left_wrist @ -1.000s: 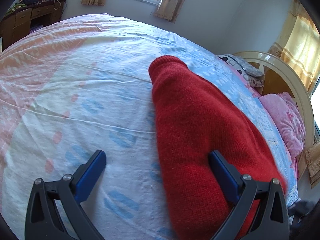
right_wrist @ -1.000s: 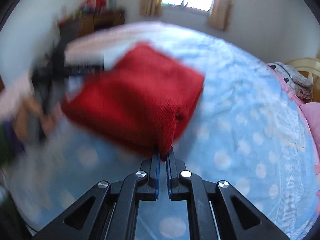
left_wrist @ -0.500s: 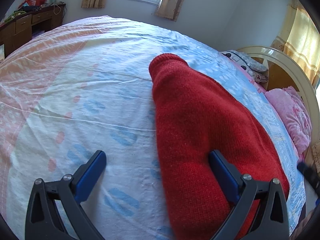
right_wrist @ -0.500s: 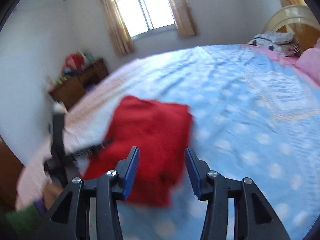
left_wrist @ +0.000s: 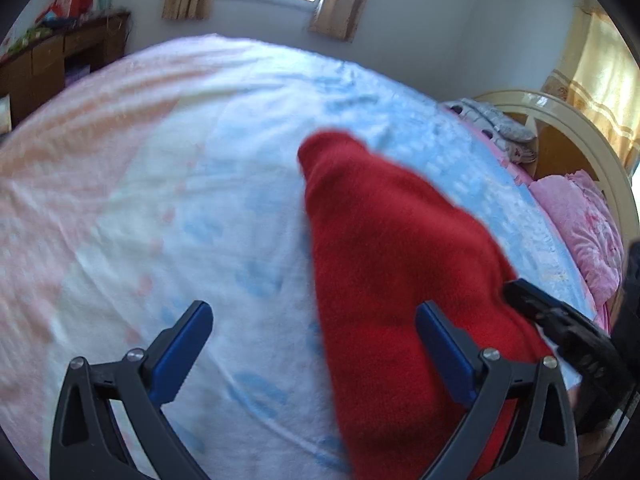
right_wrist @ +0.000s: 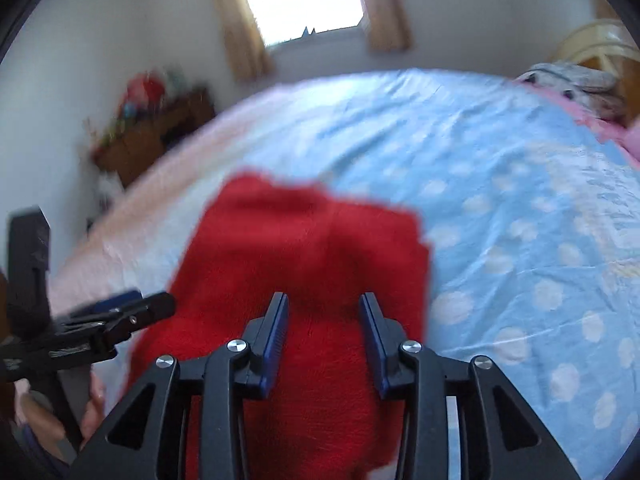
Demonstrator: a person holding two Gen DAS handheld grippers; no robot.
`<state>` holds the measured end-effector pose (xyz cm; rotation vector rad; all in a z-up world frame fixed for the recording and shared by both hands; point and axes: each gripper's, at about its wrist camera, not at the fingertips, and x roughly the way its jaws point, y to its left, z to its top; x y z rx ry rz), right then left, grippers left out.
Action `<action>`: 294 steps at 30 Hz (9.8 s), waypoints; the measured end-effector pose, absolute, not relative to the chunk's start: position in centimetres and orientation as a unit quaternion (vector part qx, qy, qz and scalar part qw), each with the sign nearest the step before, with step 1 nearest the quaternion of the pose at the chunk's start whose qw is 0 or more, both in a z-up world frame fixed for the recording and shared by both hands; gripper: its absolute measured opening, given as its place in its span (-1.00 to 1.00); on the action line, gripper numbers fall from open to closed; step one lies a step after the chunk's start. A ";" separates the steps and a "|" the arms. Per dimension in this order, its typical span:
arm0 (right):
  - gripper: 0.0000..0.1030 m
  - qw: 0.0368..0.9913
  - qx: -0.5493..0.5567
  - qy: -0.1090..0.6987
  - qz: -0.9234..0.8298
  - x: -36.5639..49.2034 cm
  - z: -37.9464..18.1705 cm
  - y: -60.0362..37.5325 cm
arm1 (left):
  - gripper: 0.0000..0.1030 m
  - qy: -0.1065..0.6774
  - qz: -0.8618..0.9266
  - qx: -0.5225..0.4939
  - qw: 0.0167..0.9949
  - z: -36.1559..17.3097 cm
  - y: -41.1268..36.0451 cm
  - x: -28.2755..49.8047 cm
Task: Fold small clothes
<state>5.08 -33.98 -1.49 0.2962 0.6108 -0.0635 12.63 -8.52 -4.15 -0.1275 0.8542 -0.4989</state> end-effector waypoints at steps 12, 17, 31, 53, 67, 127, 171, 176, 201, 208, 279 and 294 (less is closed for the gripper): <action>-0.43 0.915 0.103 0.387 -0.040 12.3 -6.0 -34.9 | 1.00 0.492 -0.158 0.002 0.856 -6.9 -14.8 23.6; -0.36 0.920 0.113 0.373 -0.034 12.3 -6.1 -35.4 | 1.00 0.482 -0.171 0.020 0.859 -7.5 -14.9 23.6; 0.18 0.910 0.255 0.326 -0.042 5.3 -5.3 -37.9 | 1.00 0.425 -0.218 0.039 0.878 -2.5 -13.9 17.3; 0.68 0.894 0.266 0.356 0.050 6.7 -7.7 -35.5 | 1.00 0.455 -0.317 -0.099 0.827 -7.6 -11.9 17.0; -0.19 0.903 0.247 0.350 0.025 6.2 -7.1 -33.1 | 0.51 0.446 -0.342 -0.066 0.824 -7.2 -13.7 16.4; -0.22 0.933 0.139 0.329 -0.044 -12.1 -1.9 -20.1 | -0.24 0.429 -0.265 0.021 0.863 -2.4 -10.3 -1.1; -0.22 0.938 0.048 0.306 0.157 0.8 0.8 2.9 | -0.25 0.377 -0.049 -0.086 0.921 -0.5 12.5 4.9; -0.22 0.940 0.044 0.291 0.175 3.4 0.7 5.1 | -0.25 0.365 -0.027 -0.077 0.927 -0.2 14.3 6.8; -0.11 0.927 0.039 0.340 0.155 13.8 -6.6 8.6 | 0.02 0.367 0.041 -0.040 0.928 -6.6 17.5 13.9; 0.00 0.924 0.045 0.343 0.163 13.6 -5.2 7.7 | 0.24 0.402 0.035 -0.069 0.912 -5.8 18.5 13.9; 0.55 0.984 0.064 0.167 0.008 -23.6 8.5 1.3 | 1.00 0.263 0.084 0.017 0.961 3.8 14.6 -19.6; 0.58 0.994 0.033 0.102 -0.003 -26.2 10.2 2.2 | 1.00 0.238 0.089 0.015 0.967 4.9 14.1 -20.8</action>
